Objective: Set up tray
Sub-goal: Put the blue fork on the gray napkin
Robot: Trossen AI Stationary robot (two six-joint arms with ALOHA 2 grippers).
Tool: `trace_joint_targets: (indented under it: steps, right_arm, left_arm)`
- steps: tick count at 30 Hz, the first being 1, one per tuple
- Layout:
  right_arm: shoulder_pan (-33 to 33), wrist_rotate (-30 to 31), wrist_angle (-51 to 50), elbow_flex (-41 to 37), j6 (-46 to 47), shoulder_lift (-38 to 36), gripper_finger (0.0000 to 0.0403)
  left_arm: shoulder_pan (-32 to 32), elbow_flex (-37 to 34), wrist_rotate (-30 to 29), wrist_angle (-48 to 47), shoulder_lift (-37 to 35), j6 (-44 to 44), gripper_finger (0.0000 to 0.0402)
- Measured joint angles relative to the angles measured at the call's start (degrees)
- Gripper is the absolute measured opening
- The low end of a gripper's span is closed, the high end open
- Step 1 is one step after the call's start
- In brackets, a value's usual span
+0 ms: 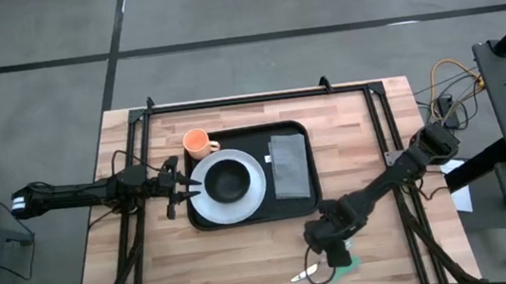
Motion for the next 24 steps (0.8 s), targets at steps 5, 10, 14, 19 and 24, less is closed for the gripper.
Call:
trace_joint_targets:
  steps: [5,10,14,19,24]
  right_arm:
    - [-1.5,0.2,0.6,-3.0,0.7,0.0,0.0169]
    - [-2.2,0.7,3.4,-5.2,1.3,0.0,0.0168]
    - [-2.2,0.8,5.4,-7.9,1.9,0.0,0.0167]
    - [-2.2,0.8,6.9,-10.5,3.4,0.0,0.0160]
    - [-2.0,0.8,7.9,-12.2,3.5,0.0,0.0148]
  left_arm:
    - [0.0,0.0,0.0,0.0,0.0,0.0,0.0105]
    - [0.0,0.0,0.0,0.0,0.0,0.0,0.0105]
    - [0.0,0.0,0.0,0.0,0.0,0.0,0.0105]
    - [0.0,0.0,0.0,0.0,0.0,0.0,0.0105]
    - [0.0,0.0,0.0,0.0,0.0,0.0,0.0105]
